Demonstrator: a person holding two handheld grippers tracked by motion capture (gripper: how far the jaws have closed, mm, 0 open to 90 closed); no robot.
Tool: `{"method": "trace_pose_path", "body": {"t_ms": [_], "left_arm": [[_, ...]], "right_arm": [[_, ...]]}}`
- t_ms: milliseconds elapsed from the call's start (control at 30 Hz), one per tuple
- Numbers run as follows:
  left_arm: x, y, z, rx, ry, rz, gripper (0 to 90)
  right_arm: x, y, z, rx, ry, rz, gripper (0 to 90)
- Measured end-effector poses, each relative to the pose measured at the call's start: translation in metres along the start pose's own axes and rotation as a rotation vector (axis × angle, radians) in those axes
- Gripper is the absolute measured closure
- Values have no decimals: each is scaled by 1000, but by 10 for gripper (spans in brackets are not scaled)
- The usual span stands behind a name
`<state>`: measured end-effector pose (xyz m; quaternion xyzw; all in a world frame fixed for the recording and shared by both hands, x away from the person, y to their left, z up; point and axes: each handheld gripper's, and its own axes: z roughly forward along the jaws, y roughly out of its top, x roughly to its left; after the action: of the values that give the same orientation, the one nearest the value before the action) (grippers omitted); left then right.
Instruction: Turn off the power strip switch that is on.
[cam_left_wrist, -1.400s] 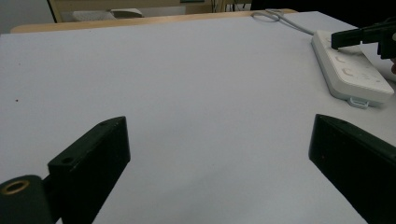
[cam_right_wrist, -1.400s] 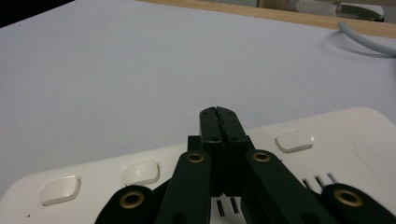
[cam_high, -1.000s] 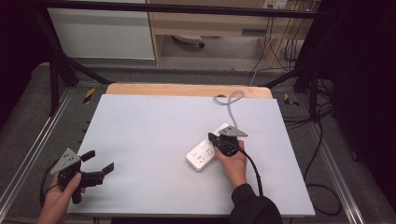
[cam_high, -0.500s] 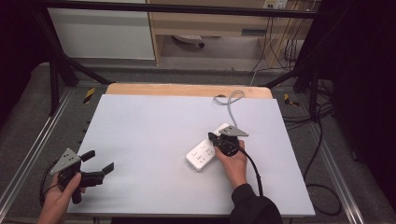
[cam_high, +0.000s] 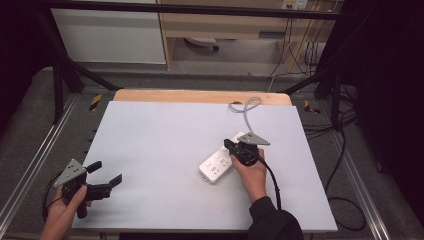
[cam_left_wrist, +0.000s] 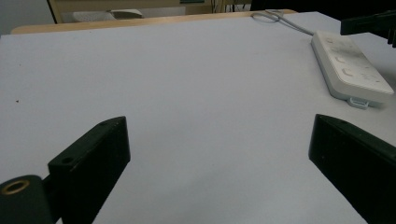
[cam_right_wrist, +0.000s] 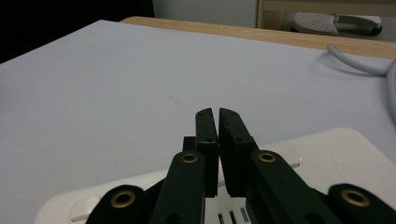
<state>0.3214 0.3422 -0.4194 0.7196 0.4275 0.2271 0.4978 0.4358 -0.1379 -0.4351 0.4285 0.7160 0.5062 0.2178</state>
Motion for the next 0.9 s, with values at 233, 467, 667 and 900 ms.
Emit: {"method": "trace_pose_path", "body": {"t_ms": [233, 467, 667, 900], "left_arm": [[0, 0, 0, 1, 0, 0, 54], [0, 0, 0, -1, 0, -1, 54], [0, 0, 0, -1, 1, 1, 54], [0, 0, 0, -2, 0, -2, 54]], "right_arm": [[-3, 10, -6, -23, -21, 26, 769], [-6, 19, -12, -35, -34, 26, 657], [-6, 25, -13, -36, -38, 41, 469], [-10, 38, -19, -6, -53, 68, 202]]}}
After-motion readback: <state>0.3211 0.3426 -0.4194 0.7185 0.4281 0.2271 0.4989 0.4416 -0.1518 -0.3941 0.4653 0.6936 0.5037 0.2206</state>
